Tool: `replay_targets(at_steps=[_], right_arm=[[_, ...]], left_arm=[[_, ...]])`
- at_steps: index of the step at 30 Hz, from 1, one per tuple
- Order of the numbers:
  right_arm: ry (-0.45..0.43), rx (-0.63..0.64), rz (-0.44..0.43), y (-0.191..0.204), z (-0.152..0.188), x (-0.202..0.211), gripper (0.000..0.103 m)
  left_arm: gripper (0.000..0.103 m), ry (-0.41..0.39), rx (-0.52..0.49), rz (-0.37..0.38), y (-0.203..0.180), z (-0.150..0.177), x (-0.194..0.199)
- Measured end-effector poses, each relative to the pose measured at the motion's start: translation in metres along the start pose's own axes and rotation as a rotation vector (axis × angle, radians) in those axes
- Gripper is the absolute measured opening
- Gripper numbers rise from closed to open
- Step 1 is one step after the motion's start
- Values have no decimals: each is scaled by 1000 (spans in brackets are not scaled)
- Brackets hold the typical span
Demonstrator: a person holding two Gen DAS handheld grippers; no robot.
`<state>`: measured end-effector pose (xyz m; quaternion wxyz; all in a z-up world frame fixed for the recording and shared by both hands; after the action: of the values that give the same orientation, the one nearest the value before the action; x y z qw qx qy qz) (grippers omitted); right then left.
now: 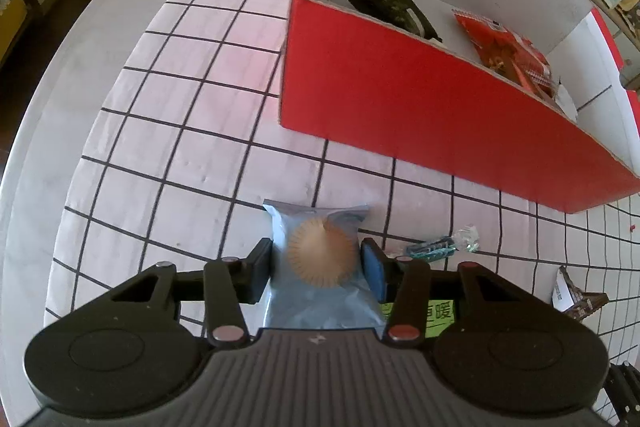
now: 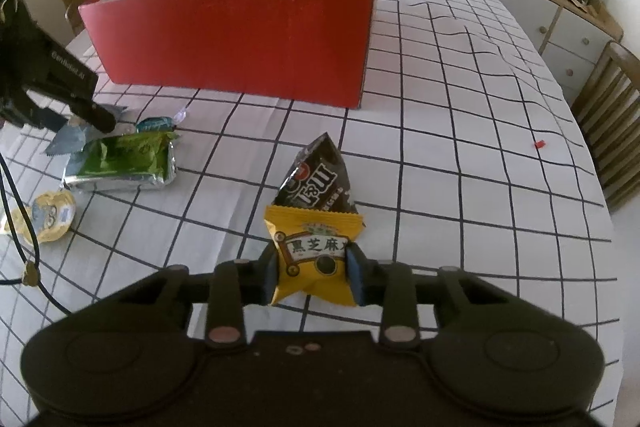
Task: Organize snacks
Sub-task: 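Grasp the blue-foil bun with the left tool while the right tool grasps the yellow sesame packet, then carry both snacks into the red box and open both tools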
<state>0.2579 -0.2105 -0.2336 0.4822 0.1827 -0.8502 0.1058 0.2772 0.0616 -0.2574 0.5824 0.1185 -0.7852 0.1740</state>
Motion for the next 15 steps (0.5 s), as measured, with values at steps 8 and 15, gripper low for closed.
replay_targets(at_steps=[8, 15], right_arm=[[-36, -64, -20, 0, -1, 22, 33], [-84, -97, -31, 3, -6, 46, 32]], left_arm=[[45, -11, 25, 37, 14, 5, 11], [42, -37, 29, 78, 26, 15, 31]])
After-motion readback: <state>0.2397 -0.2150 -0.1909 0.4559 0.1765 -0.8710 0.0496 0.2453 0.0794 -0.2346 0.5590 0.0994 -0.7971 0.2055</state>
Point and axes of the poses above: each gripper's, at about its wrist camera, not at the fingertips, and x roughly against the way its jaws point, y to its left, z to its underside, the point moved 7 cm from there along -x, roughly the way its jaws point, and after that the axes turned 2 degrees about y, right-handed, at the moved point
